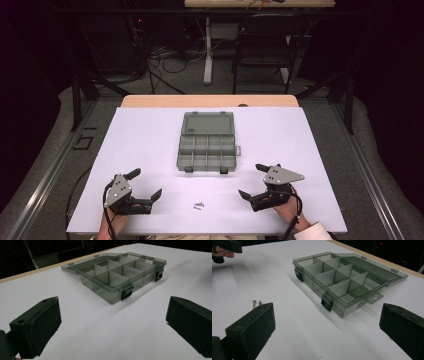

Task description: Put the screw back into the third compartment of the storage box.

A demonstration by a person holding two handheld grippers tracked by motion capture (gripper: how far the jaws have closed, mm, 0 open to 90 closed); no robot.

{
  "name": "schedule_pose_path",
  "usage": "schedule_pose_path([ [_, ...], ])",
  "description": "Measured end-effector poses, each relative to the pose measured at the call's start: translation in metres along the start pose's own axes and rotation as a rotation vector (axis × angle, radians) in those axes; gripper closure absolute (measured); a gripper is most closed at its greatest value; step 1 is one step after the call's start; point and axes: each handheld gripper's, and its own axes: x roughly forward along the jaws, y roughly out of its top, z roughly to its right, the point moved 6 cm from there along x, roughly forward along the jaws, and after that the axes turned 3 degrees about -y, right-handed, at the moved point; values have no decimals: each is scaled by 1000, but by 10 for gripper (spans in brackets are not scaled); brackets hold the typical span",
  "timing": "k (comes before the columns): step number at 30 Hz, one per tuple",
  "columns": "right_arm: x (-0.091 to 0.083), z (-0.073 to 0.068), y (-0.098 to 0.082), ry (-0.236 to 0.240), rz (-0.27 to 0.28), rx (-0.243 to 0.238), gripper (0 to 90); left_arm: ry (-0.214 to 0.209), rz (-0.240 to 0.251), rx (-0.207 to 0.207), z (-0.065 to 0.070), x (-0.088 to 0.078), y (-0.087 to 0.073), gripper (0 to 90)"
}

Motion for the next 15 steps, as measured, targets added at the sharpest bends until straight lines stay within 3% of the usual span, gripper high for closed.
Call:
schedule_pose_path([
  [11, 13, -9, 6, 51, -11, -15, 0, -5, -4, -1, 0, 0, 0, 0],
  [15, 19, -13, 8, 78, -37, -12, 0, -3, 0, -1, 0, 0, 0, 0],
])
